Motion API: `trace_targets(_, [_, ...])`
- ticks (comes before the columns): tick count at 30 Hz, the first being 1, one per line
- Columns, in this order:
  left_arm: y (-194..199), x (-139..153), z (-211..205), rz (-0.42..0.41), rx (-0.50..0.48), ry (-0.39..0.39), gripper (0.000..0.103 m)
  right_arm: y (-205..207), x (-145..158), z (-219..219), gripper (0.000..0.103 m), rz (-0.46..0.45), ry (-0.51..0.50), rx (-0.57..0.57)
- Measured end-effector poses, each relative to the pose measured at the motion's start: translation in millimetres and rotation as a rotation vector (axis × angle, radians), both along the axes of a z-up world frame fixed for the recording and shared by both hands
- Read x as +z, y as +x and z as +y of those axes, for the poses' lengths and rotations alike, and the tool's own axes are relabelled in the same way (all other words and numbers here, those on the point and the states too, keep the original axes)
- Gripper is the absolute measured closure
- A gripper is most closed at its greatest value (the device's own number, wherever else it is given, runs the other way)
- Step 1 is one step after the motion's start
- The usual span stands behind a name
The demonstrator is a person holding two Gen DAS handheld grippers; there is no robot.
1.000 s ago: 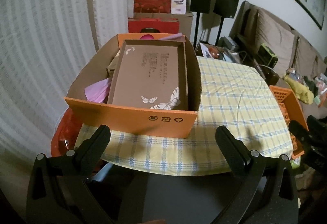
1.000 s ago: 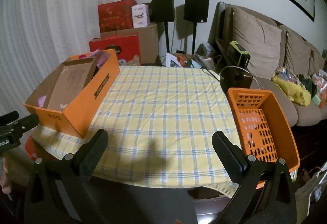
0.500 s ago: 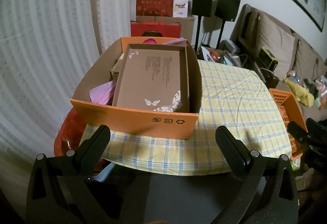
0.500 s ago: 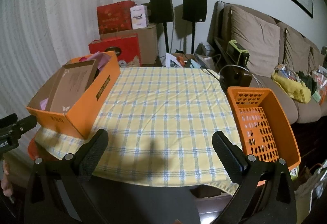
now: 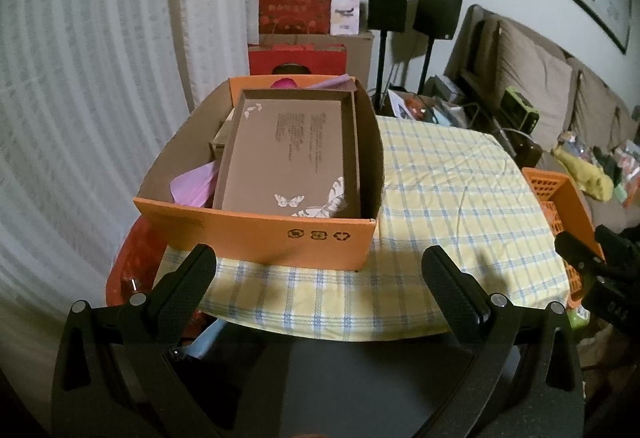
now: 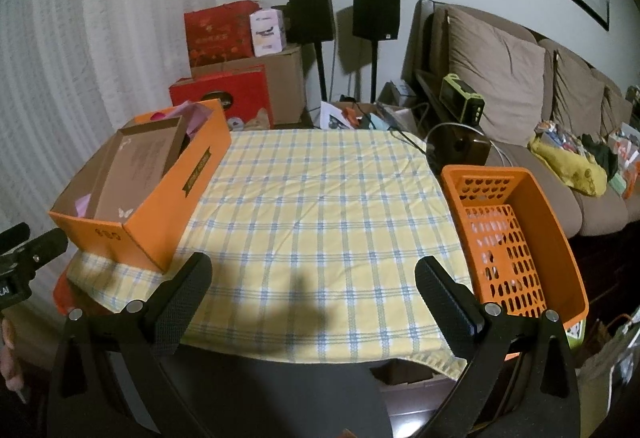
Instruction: Organize objects
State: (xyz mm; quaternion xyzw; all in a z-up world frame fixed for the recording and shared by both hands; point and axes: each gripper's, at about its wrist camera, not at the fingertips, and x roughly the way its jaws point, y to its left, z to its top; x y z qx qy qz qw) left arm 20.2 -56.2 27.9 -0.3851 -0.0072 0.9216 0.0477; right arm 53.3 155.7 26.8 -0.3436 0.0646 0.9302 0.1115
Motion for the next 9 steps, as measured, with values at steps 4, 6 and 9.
trace_targets(4, [0.6,-0.5,0.7,0.0,0.001,-0.007,0.0,-0.1,0.0,-0.2,0.001,0.001,-0.001,0.0])
trace_targets(6, [0.8,-1.0,1.1,0.002,0.0,-0.008,0.0,-0.1,0.0,-0.2,0.001,0.0,0.0,-0.001])
trace_targets(9, [0.3,-1.5,1.1,-0.004,0.0,-0.007,0.0,-0.2,-0.3,-0.7,0.001,0.0,-0.001,0.0])
